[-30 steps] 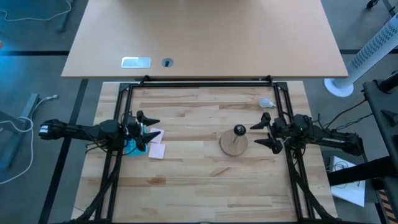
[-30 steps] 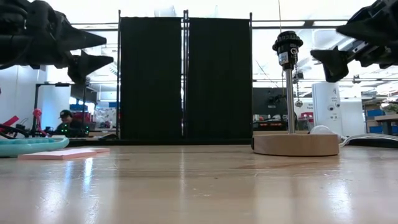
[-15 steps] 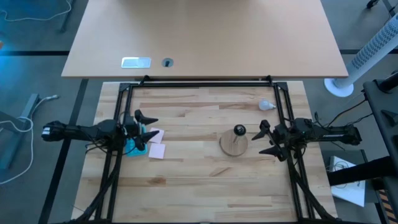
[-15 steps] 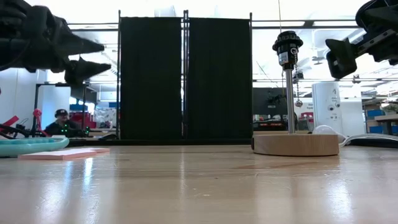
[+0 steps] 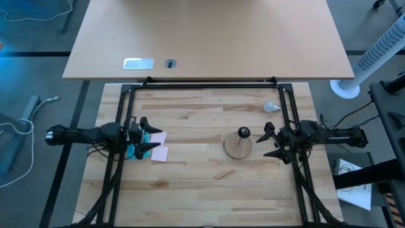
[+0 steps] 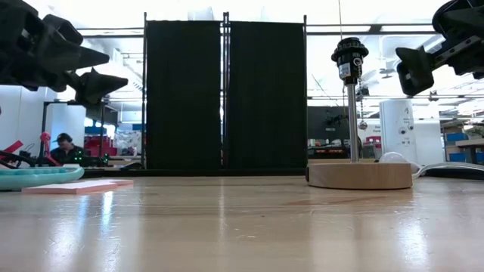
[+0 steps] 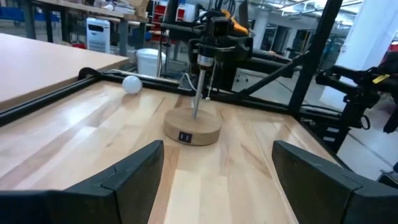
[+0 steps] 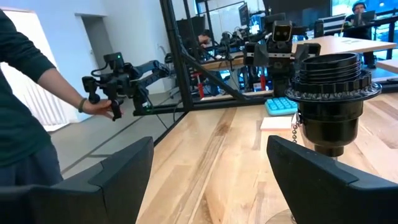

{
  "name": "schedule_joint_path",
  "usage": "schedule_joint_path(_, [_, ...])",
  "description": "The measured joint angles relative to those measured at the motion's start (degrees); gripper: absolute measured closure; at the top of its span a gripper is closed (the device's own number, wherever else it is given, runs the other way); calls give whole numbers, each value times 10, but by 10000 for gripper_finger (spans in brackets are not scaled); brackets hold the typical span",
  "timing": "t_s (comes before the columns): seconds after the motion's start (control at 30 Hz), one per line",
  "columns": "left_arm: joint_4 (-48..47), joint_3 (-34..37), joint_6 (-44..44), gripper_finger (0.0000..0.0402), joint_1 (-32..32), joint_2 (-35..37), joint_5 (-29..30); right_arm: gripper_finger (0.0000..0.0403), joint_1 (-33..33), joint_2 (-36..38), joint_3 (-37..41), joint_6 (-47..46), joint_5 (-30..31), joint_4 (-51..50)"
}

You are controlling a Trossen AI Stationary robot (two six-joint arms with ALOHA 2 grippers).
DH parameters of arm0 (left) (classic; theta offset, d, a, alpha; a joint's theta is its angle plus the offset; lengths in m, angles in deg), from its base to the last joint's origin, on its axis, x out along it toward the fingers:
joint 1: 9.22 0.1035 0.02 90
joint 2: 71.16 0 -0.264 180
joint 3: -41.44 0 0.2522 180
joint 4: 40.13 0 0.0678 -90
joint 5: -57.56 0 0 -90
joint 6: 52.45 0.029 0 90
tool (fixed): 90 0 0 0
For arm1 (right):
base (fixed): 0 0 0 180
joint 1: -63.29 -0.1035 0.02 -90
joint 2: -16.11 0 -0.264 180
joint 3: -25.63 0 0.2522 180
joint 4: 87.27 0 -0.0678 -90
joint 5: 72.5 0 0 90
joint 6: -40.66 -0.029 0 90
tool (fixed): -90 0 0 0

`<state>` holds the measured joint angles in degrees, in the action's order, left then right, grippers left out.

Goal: Screw lightbulb
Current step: Return to Home Position

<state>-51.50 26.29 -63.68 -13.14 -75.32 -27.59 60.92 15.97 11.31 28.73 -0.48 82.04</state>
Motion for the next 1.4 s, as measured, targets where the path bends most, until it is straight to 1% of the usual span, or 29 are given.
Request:
schedule_joint_path(0.1, [-13, 0, 2, 111, 0, 12, 0, 94, 0, -1, 0, 0, 0, 0])
schedule_joint_path(0.23, [-23, 0, -8, 111, 0, 27, -17, 94, 0, -1, 0, 0, 0, 0])
schedule_joint_path(0.33, [-23, 0, -28, 111, 0, 25, -18, 94, 0, -1, 0, 0, 0, 0])
schedule_joint_path(0.43, [-22, 0, -30, 111, 0, 18, -18, 94, 0, -1, 0, 0, 0, 0])
schedule_joint_path(1.4, [-22, 0, -30, 111, 0, -126, -19, 94, 0, -1, 0, 0, 0, 0])
